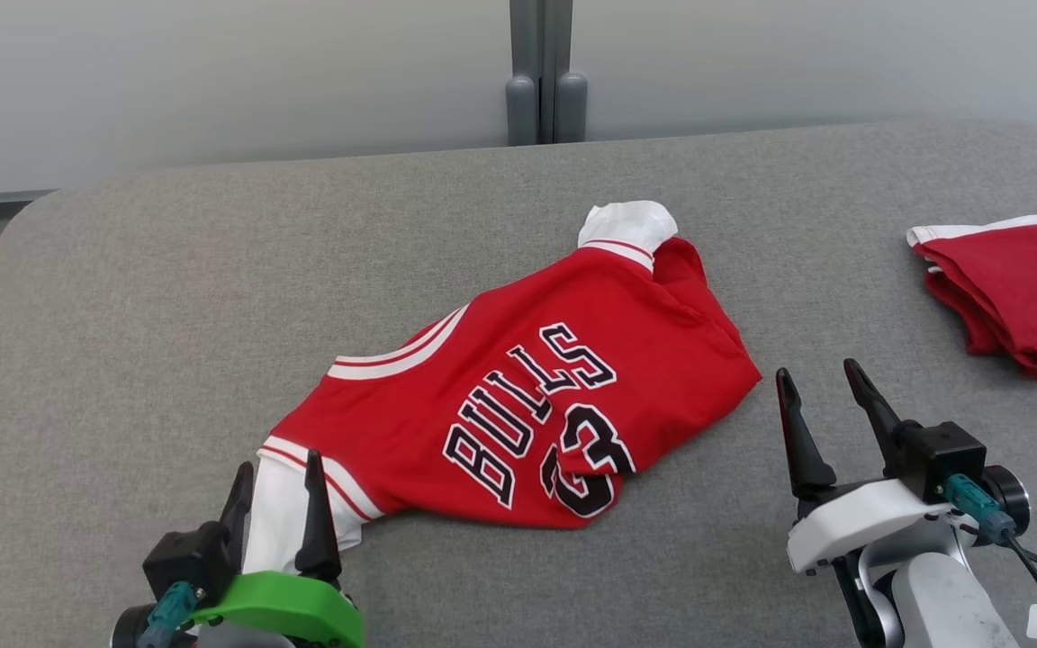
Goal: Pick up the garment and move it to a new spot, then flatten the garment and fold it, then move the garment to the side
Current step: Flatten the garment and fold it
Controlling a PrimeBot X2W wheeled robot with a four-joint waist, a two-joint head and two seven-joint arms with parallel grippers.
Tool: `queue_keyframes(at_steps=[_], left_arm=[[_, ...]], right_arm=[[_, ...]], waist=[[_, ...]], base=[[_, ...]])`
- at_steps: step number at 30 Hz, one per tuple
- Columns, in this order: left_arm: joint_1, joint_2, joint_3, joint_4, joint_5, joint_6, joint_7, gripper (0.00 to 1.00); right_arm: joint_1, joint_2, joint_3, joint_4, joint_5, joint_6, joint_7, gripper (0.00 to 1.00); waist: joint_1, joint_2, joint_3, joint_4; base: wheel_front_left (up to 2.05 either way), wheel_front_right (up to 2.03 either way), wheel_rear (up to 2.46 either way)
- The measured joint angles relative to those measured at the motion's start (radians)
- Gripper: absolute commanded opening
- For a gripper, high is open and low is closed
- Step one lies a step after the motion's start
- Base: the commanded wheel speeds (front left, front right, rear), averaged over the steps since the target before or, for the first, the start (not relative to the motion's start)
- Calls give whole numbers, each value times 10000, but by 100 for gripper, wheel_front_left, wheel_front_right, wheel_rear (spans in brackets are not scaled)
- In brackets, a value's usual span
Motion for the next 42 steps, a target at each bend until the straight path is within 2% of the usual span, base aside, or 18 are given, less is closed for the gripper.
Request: queue_keyframes(at_steps=[9,15,20,25,26,27,29,30,34,42], left_arm=[[-237,-236,-838,79,159,-176,-132,100],[-487,-282,-1076,134,219,-207,-211,100],[-669,-337,-1218,176,221,-205,-297,100],[-748,-380,-1333,240,190,-180,-385,100],[-749,-387,-1340,255,148,-159,-399,100],[-750,-393,-1352,276,128,-157,-424,100],[-750,-399,-1350,309,125,-144,-431,100],[-751,-401,-1350,334,98,-125,-439,100],[-751,-408,-1329,395,38,-90,-489,100],[-688,-403,-1315,443,29,-52,-518,100]], right_arm=[[-1109,-2,-71,1406,-556,0,2,100],[-2440,-301,276,2575,-855,0,125,100],[-3709,-800,1147,3781,-648,0,869,100],[-4469,-1225,2278,4775,564,0,2163,100],[-4586,-1333,2454,4909,884,0,2447,87],[-4661,-1432,2660,4970,1189,0,2681,54],[-4747,-1563,3072,4959,1751,0,2966,27],[-4800,-1639,3258,4911,2011,0,3012,0],[-4899,-2107,3800,4554,2614,0,2824,0],[-5240,-2445,4128,3300,2964,0,1691,0]], waist=[[1,0,347,236],[0,0,663,615],[1,0,931,1021],[1,0,1110,1420],[0,-1,1135,1494],[1,0,1155,1561],[0,0,1177,1658],[1,0,1178,1695],[0,0,1088,1694],[1,0,785,1486]], base=[[0,0,0],[0,0,0],[0,0,0],[0,0,0],[0,0,0],[0,0,0],[0,0,0],[0,0,0],[0,0,0],[0,0,0]])
